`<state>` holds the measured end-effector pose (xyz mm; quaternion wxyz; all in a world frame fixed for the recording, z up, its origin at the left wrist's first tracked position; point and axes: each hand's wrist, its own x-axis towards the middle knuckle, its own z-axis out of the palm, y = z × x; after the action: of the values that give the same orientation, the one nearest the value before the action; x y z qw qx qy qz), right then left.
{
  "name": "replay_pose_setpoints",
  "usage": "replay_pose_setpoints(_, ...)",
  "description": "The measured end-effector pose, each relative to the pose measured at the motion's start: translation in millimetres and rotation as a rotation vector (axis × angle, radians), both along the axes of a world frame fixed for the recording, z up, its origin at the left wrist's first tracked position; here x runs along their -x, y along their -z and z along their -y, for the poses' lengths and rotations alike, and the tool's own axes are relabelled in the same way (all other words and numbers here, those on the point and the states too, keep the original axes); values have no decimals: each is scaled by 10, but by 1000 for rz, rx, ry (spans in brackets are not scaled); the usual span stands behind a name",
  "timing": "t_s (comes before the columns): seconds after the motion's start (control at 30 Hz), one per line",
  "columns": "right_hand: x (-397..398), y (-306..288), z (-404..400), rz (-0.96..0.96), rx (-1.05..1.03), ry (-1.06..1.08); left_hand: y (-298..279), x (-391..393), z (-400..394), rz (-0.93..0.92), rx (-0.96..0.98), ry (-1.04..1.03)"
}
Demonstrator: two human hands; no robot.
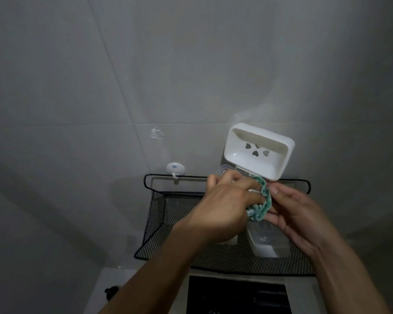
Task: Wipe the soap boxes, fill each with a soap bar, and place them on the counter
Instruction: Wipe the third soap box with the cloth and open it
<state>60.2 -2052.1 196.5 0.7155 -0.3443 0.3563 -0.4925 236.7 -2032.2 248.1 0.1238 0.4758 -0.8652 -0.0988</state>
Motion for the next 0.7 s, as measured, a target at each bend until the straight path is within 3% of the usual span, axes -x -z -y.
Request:
replay_pose_setpoints(0.33,27,9,-2,-35,-19,46,-106,-41,-24,67,6,67)
replay_pose_setpoints(0.7,58,-4,46,-45,-4,68,-122,-93,26,312,211,-144)
